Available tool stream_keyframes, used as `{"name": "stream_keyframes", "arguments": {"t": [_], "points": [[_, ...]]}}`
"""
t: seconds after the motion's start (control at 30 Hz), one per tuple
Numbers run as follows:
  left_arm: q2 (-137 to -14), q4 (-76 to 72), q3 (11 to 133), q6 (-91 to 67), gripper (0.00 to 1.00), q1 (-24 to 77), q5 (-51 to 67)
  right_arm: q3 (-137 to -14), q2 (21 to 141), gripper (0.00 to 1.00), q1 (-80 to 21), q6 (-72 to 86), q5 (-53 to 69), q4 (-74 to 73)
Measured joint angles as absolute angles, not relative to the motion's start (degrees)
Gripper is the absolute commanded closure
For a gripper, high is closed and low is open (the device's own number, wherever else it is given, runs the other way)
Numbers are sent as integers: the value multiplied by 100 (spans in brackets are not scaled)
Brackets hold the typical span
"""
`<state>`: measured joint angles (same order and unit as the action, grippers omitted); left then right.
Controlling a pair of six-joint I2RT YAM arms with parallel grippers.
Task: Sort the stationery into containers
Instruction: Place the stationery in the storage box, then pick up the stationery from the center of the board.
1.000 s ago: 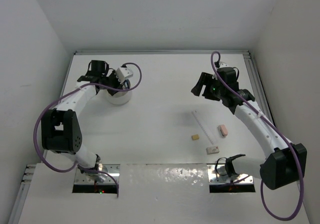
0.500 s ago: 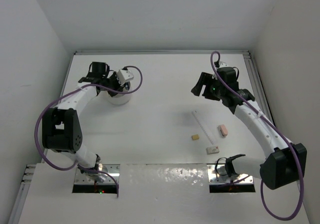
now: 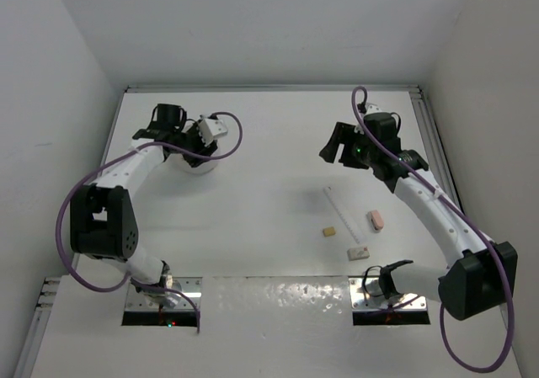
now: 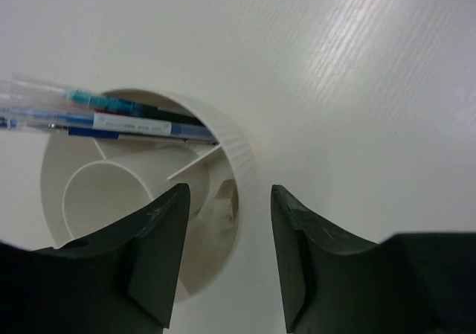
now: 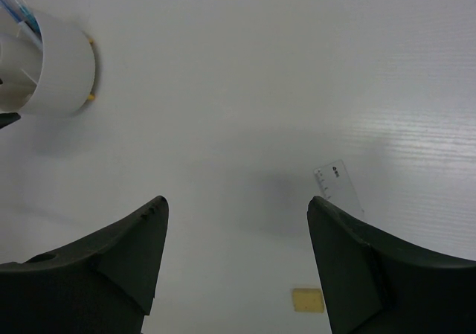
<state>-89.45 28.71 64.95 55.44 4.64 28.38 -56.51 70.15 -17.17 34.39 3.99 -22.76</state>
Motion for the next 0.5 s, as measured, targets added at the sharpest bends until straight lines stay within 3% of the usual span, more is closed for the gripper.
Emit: {"name": "stream_keyframes", "arguments": {"t": [0.17, 0.27, 0.5], "points": [[-8462, 2993, 6565, 5371, 47, 1253, 3002, -5651, 6886, 24, -1730, 3365, 427, -2329], [-8202, 2882, 6569, 5061, 42, 2342, 2912, -5651, 6617, 22, -1599, 3343, 377, -2528], [-8858, 2405, 6628, 3927, 45, 4676, 2696, -5651, 5780, 21, -615, 3345, -45, -3406]]}}
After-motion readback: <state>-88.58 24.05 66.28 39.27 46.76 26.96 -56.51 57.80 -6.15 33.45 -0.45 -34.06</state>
